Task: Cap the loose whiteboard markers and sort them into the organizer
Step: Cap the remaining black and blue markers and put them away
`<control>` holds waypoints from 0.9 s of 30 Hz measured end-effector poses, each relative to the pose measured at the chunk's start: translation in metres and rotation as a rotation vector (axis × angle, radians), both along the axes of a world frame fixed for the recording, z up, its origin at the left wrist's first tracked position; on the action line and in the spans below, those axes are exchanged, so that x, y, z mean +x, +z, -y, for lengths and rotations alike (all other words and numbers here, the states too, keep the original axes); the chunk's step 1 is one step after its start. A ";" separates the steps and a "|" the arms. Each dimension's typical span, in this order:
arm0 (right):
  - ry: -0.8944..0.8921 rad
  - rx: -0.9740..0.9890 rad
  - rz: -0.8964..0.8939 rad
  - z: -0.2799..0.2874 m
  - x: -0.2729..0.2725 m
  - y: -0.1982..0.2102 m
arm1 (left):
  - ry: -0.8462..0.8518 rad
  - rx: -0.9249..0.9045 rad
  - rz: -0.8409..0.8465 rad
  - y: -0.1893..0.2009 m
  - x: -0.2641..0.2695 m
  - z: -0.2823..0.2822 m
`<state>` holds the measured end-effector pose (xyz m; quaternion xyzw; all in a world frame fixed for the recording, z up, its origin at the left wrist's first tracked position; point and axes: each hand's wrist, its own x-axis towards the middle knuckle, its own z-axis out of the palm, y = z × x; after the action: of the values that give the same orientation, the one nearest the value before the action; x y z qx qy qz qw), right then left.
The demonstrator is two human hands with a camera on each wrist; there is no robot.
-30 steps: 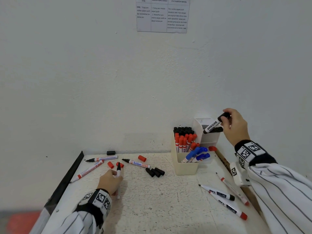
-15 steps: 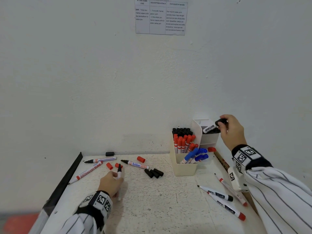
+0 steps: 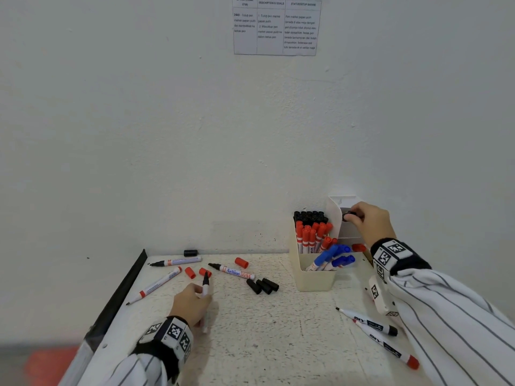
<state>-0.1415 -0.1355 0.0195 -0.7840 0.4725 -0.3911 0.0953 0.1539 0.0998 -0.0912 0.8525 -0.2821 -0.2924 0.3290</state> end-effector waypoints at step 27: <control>0.125 -0.026 0.013 -0.048 0.061 0.009 | -0.037 -0.043 0.054 -0.006 0.004 -0.013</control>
<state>-0.0803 -0.0873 0.0288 -0.8106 0.4171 -0.3955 0.1123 0.1582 0.1124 -0.0968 0.8473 -0.3130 -0.2693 0.3342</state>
